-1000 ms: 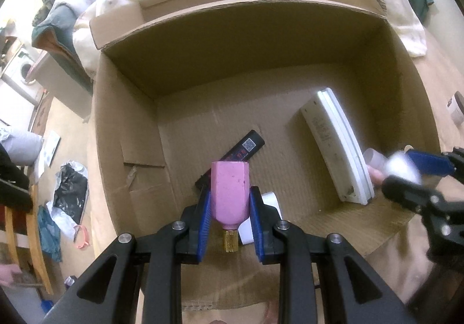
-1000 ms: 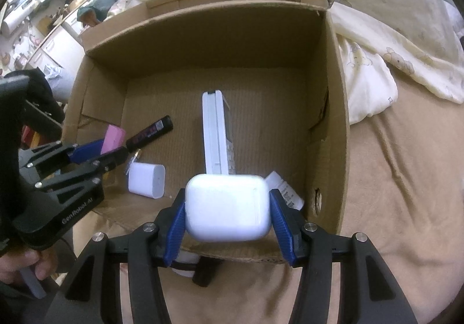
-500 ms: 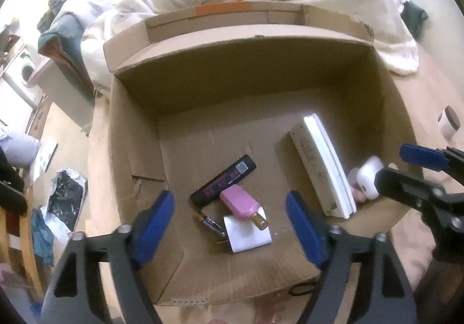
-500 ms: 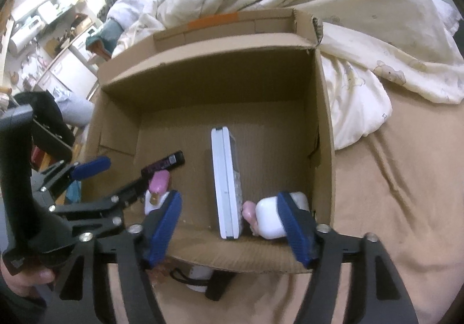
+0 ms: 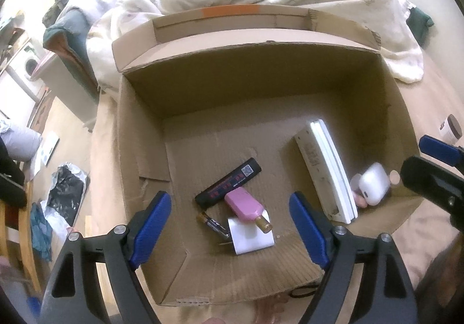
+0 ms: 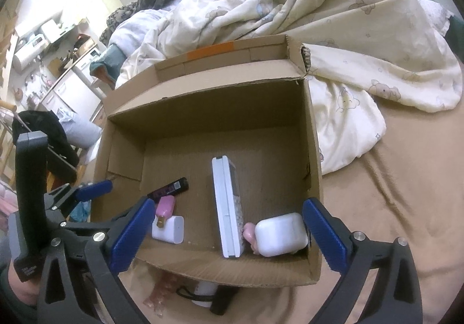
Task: Organize rigid objects
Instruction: 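Withdraw both grippers from the box toward the remaining items, then grasp the pink translucent comb with the left gripper and lift it, then grasp the white pill bottle with the right gripper while the left holds the comb, then lower the comb and pill bottle into the box and open both grippers, then withdraw both grippers from the box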
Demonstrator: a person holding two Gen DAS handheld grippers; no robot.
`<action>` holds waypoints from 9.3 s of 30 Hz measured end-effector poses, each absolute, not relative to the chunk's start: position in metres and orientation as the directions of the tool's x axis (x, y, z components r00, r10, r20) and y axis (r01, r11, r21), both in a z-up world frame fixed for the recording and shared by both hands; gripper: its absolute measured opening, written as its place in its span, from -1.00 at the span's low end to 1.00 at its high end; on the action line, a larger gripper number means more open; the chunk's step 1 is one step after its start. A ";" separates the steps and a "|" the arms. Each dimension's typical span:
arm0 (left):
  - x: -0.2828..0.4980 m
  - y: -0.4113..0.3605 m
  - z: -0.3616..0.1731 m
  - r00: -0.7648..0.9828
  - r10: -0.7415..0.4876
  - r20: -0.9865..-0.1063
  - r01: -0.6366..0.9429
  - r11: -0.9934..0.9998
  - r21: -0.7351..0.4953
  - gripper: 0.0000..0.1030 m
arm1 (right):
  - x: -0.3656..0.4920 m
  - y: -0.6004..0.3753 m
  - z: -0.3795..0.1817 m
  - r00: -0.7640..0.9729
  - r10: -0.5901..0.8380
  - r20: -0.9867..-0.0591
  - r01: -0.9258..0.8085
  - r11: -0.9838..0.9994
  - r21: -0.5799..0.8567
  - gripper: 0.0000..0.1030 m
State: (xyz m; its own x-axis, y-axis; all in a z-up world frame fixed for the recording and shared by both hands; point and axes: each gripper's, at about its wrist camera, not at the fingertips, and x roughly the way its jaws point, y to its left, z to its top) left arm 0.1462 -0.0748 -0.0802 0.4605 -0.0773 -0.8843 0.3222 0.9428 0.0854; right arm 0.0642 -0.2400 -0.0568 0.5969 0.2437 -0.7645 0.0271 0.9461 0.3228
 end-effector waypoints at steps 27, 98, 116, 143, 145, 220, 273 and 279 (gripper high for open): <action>0.073 -0.023 -0.024 0.449 -0.075 -0.891 0.243 0.969 0.040 0.60 | -0.005 -0.254 -0.008 0.661 0.235 -0.713 0.058 0.931 0.361 1.00; 0.043 -0.039 -0.076 0.251 -0.051 -0.967 0.383 0.922 0.051 -0.45 | -0.016 -0.266 -0.068 0.506 0.277 -0.816 0.189 0.888 0.419 1.00; 0.080 -0.031 -0.021 0.514 -0.103 -0.852 0.365 0.924 0.109 -0.45 | -0.012 -0.250 -0.081 0.447 0.277 -0.850 0.159 0.911 0.380 1.00; 0.092 0.006 -0.018 0.489 -0.173 -0.855 0.250 0.967 -0.052 -0.45 | 0.031 -0.207 -0.114 0.326 0.507 -0.798 0.160 0.803 0.575 0.12; 0.091 0.008 -0.016 0.495 -0.178 -0.851 0.248 0.967 -0.058 -0.45 | 0.037 -0.203 -0.119 0.310 0.500 -0.809 0.163 0.810 0.563 0.12; 0.143 -0.063 -0.095 0.406 -0.097 -0.909 0.330 0.943 0.047 -0.44 | 0.082 -0.235 -0.110 0.396 0.278 -0.875 0.096 0.935 0.341 -0.45; 0.130 -0.055 -0.042 0.546 -0.162 -0.822 0.303 0.953 0.013 0.99 | 0.034 -0.244 -0.055 0.640 0.196 -0.743 0.110 0.933 0.342 1.00; 0.126 -0.046 -0.034 0.547 -0.155 -0.823 0.279 0.960 0.005 0.99 | 0.013 -0.238 -0.067 0.553 0.189 -0.811 0.192 0.919 0.345 1.00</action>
